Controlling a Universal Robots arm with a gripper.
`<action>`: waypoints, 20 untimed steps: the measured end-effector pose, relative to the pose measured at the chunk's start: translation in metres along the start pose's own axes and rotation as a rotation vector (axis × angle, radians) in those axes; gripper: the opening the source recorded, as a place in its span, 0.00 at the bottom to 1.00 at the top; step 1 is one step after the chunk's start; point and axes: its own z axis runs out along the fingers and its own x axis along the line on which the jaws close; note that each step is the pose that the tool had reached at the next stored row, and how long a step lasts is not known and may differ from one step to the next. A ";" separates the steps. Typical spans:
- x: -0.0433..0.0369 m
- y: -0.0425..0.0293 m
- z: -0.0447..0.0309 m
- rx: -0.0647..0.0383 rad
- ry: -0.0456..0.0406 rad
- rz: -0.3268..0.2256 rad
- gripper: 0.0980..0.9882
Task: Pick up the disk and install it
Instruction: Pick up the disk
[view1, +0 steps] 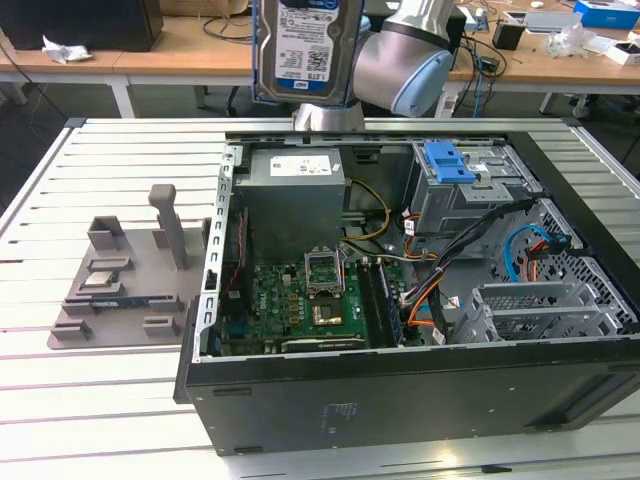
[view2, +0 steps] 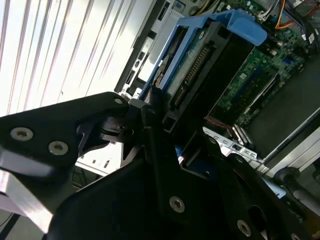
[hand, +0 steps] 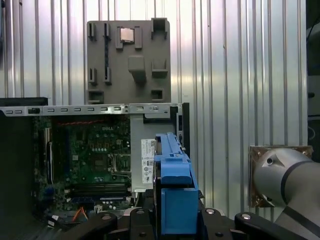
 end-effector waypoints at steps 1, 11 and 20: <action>-0.0001 -0.0040 -0.0001 0.000 0.0000 0.000 0.30; -0.0010 -0.0560 -0.0007 -0.001 0.0001 0.000 0.30; -0.0014 -0.0764 -0.0008 -0.001 -0.0002 0.000 0.30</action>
